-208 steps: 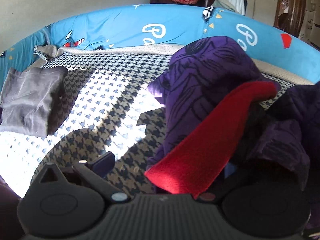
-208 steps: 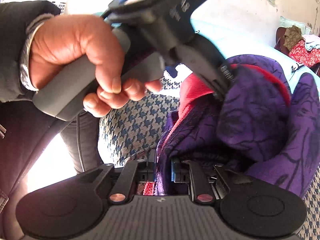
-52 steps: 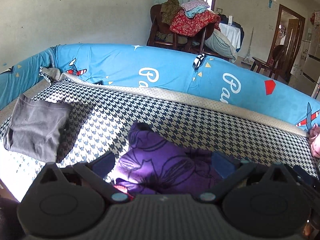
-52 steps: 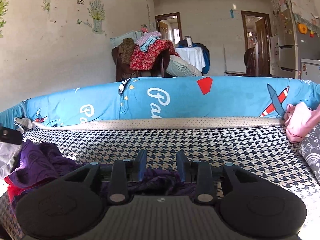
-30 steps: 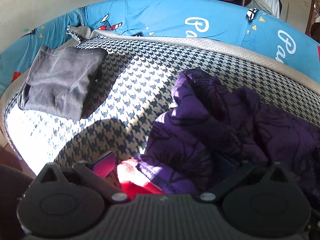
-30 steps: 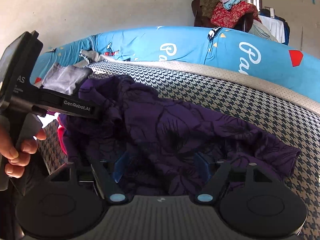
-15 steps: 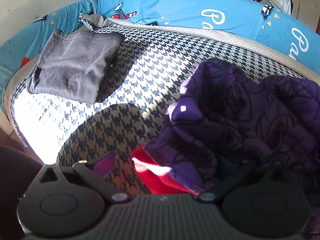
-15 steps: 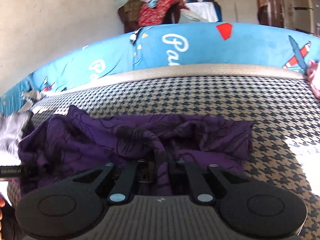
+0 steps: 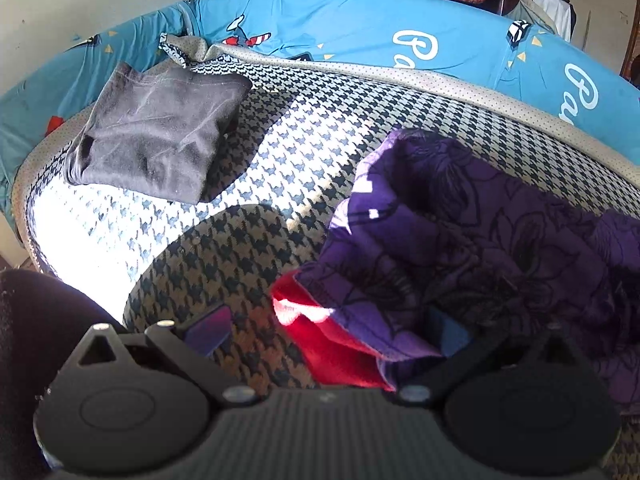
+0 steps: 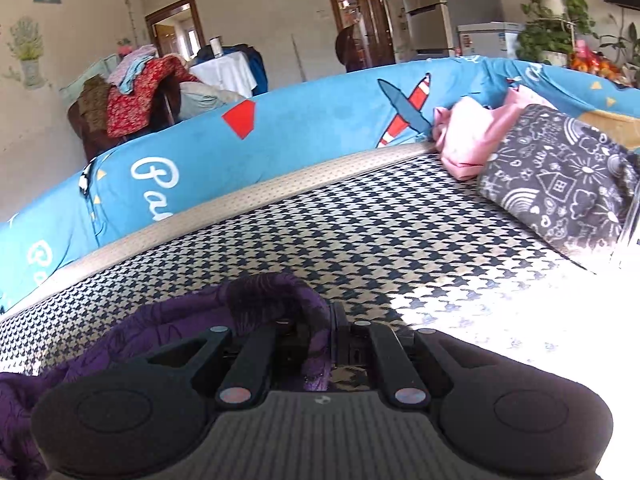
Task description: Fold clothes
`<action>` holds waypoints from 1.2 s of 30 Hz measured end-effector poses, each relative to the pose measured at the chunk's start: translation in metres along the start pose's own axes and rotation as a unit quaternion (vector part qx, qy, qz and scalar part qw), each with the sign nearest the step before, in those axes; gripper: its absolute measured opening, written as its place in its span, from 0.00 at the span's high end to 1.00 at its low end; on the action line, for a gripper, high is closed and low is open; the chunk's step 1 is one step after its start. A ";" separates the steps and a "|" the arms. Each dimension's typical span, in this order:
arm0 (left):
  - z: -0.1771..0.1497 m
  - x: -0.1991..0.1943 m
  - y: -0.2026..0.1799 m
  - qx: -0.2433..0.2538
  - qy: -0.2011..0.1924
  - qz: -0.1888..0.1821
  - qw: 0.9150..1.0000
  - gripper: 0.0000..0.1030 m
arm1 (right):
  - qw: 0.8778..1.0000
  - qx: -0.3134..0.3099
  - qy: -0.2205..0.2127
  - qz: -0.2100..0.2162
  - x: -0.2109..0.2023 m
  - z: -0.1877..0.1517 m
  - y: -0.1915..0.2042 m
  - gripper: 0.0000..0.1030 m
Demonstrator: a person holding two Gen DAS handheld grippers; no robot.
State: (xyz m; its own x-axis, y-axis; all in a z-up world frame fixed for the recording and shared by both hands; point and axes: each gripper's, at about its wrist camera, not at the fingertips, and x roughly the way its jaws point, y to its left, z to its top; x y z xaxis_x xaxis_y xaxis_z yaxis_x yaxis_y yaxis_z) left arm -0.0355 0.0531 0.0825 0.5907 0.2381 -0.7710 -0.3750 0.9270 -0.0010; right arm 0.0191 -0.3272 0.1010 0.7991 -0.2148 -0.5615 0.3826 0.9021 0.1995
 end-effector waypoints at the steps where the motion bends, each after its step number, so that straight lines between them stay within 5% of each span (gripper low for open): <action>1: 0.002 -0.005 -0.002 0.000 -0.009 -0.002 1.000 0.00 | 1.000 0.003 -0.002 -0.001 -0.001 0.001 -0.002 0.94; 4: 0.009 -0.019 -0.008 0.002 -0.038 -0.010 0.999 0.00 | 1.000 0.004 -0.017 -0.008 -0.008 0.004 -0.004 0.91; 8: 0.018 -0.024 -0.021 0.016 -0.054 -0.031 0.998 0.00 | 0.999 -0.005 -0.043 -0.009 -0.018 0.006 -0.001 0.60; 12: 0.022 -0.017 -0.038 0.023 -0.047 -0.061 0.997 0.00 | 0.997 -0.030 -0.074 -0.007 -0.029 0.006 0.005 0.54; 18: 0.020 0.005 -0.068 0.062 -0.036 -0.078 0.994 0.00 | 0.997 -0.035 -0.062 -0.012 -0.025 0.008 0.005 0.44; 27: 0.003 0.050 -0.062 0.085 -0.004 -0.027 0.996 0.00 | 0.998 -0.062 0.004 -0.009 -0.012 -0.003 -0.008 0.35; 36: -0.013 0.057 -0.031 0.074 0.011 -0.046 0.996 0.00 | 0.990 -0.074 -0.051 0.109 -0.050 -0.001 -0.018 0.25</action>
State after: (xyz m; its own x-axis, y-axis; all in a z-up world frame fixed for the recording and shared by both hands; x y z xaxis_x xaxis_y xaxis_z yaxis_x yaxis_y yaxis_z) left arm 0.0001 0.0340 0.0302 0.6006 0.1459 -0.7861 -0.2104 0.9774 0.0207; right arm -0.0285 -0.3325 0.1251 0.9004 -0.0386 -0.4333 0.1299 0.9745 0.1832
